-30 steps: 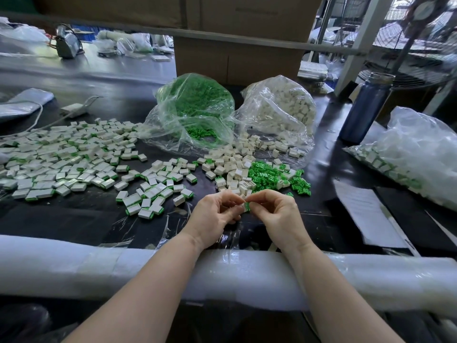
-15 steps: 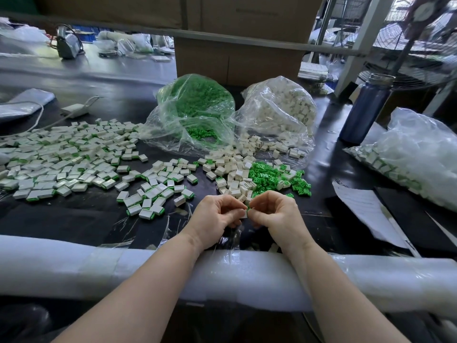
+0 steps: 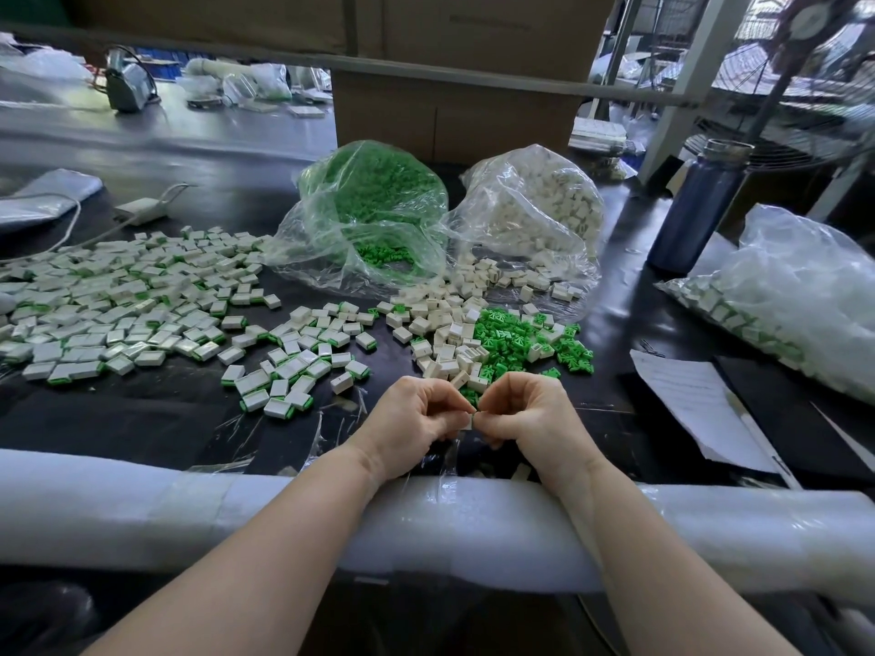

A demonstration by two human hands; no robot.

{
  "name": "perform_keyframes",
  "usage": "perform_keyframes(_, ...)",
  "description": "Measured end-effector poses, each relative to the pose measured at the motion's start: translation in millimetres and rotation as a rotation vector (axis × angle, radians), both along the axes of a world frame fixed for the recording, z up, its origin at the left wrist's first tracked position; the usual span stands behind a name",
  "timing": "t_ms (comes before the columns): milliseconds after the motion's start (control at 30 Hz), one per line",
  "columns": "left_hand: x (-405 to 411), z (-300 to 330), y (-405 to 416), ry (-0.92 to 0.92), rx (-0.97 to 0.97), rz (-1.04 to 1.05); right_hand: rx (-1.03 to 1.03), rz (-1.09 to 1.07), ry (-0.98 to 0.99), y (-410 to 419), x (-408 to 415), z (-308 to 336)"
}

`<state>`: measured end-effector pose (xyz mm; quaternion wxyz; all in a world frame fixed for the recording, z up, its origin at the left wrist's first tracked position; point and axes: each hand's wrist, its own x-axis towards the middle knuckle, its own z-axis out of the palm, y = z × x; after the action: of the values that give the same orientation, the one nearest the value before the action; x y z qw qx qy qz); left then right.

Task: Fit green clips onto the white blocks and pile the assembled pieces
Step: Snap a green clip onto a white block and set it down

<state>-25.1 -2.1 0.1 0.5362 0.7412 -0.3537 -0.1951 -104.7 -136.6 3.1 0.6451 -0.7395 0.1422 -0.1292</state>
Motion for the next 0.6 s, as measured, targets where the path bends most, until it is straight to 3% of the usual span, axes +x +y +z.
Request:
perform_keyframes(267, 0.6, -1.9, -1.0, 0.031, -0.068, 0.032, 0.043, -0.05, -0.052, -0.4, 1.4, -0.9)
perform_keyframes(467, 1.7, -6.1, -1.6, -0.047, -0.061, 0.073, 0.073, -0.089, -0.052, -1.5, 2.9, -1.8)
perform_keyframes(600, 2.5, -6.3, -2.1, 0.03, -0.09, 0.084, 0.135, -0.09, -0.085, -1.7, 1.1, -0.9)
